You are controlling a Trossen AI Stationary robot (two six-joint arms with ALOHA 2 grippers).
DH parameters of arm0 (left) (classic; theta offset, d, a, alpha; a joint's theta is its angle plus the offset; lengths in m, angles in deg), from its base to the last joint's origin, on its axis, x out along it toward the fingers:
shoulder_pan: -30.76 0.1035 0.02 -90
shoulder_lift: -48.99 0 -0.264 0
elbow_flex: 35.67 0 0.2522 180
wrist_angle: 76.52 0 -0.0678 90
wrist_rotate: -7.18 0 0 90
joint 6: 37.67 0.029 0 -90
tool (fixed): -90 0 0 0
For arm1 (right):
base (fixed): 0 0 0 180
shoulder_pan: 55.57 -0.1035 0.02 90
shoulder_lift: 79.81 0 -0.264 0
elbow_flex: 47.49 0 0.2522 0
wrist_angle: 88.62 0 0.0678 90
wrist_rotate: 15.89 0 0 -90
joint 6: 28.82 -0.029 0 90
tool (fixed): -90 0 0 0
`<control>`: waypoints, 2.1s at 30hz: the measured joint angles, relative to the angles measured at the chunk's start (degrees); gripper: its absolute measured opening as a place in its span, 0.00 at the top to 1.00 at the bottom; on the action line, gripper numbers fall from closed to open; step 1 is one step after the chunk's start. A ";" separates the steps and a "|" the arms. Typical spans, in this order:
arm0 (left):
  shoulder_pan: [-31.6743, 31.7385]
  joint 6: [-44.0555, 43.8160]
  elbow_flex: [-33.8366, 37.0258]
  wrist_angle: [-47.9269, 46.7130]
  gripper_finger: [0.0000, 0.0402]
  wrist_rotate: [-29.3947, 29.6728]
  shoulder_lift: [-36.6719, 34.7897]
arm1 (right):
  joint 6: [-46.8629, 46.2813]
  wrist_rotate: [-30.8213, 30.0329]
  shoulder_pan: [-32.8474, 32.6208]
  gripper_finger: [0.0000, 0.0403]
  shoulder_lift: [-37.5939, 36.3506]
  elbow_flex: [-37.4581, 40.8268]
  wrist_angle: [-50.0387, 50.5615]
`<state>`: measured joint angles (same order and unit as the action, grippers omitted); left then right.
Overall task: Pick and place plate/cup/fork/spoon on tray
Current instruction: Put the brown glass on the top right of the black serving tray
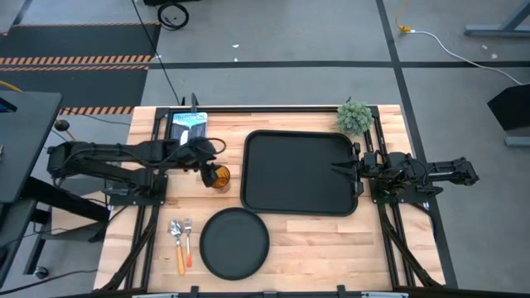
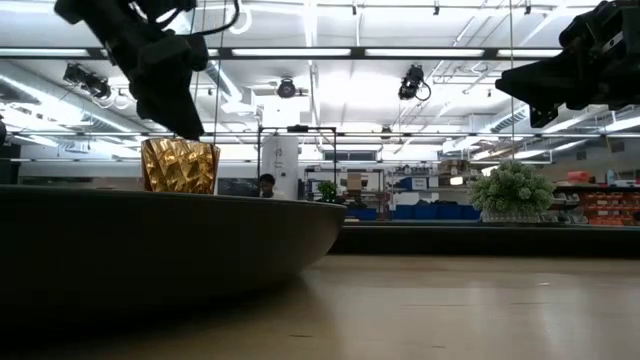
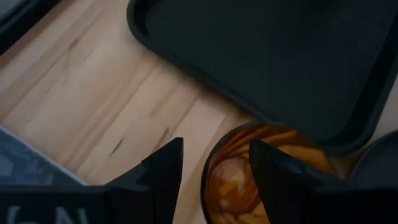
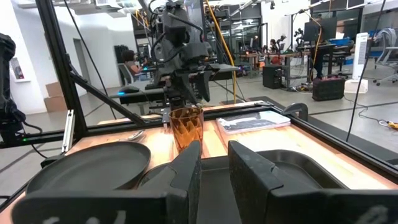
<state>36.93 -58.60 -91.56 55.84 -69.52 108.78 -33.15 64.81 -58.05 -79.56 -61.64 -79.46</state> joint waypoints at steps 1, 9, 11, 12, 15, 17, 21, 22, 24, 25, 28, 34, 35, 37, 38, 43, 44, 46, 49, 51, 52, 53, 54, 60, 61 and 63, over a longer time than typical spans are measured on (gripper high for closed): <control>0.01 0.69 -0.82 -1.19 0.52 -0.09 0.95 | 0.00 0.00 -0.02 0.78 0.00 0.00 0.02; 0.02 2.72 -4.45 -7.62 0.54 -4.11 6.51 | -0.01 -0.01 -0.01 0.78 0.01 0.02 0.00; 0.10 2.67 -4.48 -8.37 0.55 -4.15 7.38 | -0.01 0.00 -0.02 0.78 0.02 0.00 -0.03; 0.29 2.48 -4.48 -8.59 0.56 -4.19 7.72 | -0.01 0.00 0.00 0.78 0.00 0.02 -0.07; 1.30 1.61 -4.50 -8.69 0.57 -6.16 8.86 | -0.01 0.00 0.00 0.78 0.00 0.02 -0.08; 2.03 0.57 -4.50 -9.12 0.57 -7.51 9.59 | 0.01 0.00 -0.02 0.78 0.02 0.01 0.00; 3.25 -0.03 -4.50 -9.09 0.57 -9.07 10.98 | 0.01 0.00 -0.01 0.78 0.00 0.01 -0.02; 3.41 -0.36 -4.50 -8.96 0.57 -9.09 11.28 | -0.01 0.00 0.00 0.78 0.00 0.02 -0.02; 3.43 -0.66 -4.50 -9.11 0.57 -9.07 11.63 | 0.00 0.00 -0.01 0.78 0.00 0.00 -0.04; 3.43 -0.72 -4.50 -9.11 0.57 -9.07 11.61 | 0.01 0.00 0.00 0.78 0.00 0.01 0.00; 3.41 -1.78 -4.50 -9.05 0.57 -9.08 11.58 | -0.01 0.00 -0.02 0.78 0.00 0.02 -0.02; 3.41 -2.85 -4.50 -9.39 0.66 -9.09 11.58 | 0.01 0.00 -0.02 0.78 0.00 0.00 -0.02; 3.41 -2.87 -4.50 -9.39 0.68 -9.08 11.58 | 0.01 0.00 -0.01 0.78 0.00 0.02 -0.02; 3.41 -2.89 -4.50 -9.37 0.73 -9.09 11.58 | 0.00 0.00 -0.02 0.78 0.00 0.00 -0.02; 3.41 -2.88 -4.50 -9.37 0.75 -9.08 11.58 | 0.01 0.00 -0.02 0.78 0.00 0.01 0.00; 3.41 -2.63 -4.50 -9.37 0.86 -9.04 11.56 | 0.01 0.00 -0.01 0.78 0.00 0.00 -0.01; 3.41 -2.63 -4.50 -9.37 0.88 -8.90 11.56 | 0.01 0.00 0.00 0.78 0.00 0.00 -0.02; 3.41 -2.63 -4.50 -9.35 0.91 -8.46 11.56 | 0.00 0.00 -0.02 0.78 0.00 0.00 0.00; 3.41 -2.79 -4.50 -9.35 0.94 -8.17 11.56 | 0.01 0.00 -0.01 0.78 0.00 0.00 0.00; 3.41 -2.88 -4.50 -9.35 0.95 -8.11 11.54 | 0.01 0.00 -0.02 0.78 0.00 0.02 0.00; 3.41 -3.31 -4.50 -9.37 0.95 -8.09 11.52 | 0.01 0.00 -0.02 0.78 0.00 0.01 -0.01; 3.41 -4.20 -4.50 -9.37 0.95 -8.02 11.52 | 0.01 0.00 -0.02 0.78 0.00 0.02 0.00; 3.55 -4.91 -4.50 -9.35 0.95 -8.02 11.52 | 0.00 0.00 -0.01 0.78 0.02 0.01 0.00; 5.72 -7.35 -8.08 -9.76 0.95 -8.02 11.52 | 0.01 0.00 0.00 0.78 0.00 0.00 0.00; 6.29 -7.34 -9.16 -9.76 0.95 -8.00 11.52 | -0.01 0.00 -0.02 0.78 0.00 0.02 0.00; 7.65 -6.90 -11.56 -9.76 0.95 -8.00 11.52 | 0.01 0.00 0.00 0.78 0.00 0.00 0.00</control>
<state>44.58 -65.50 -103.12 46.08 -77.52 120.29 -33.13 64.81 -58.05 -79.56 -61.64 -79.46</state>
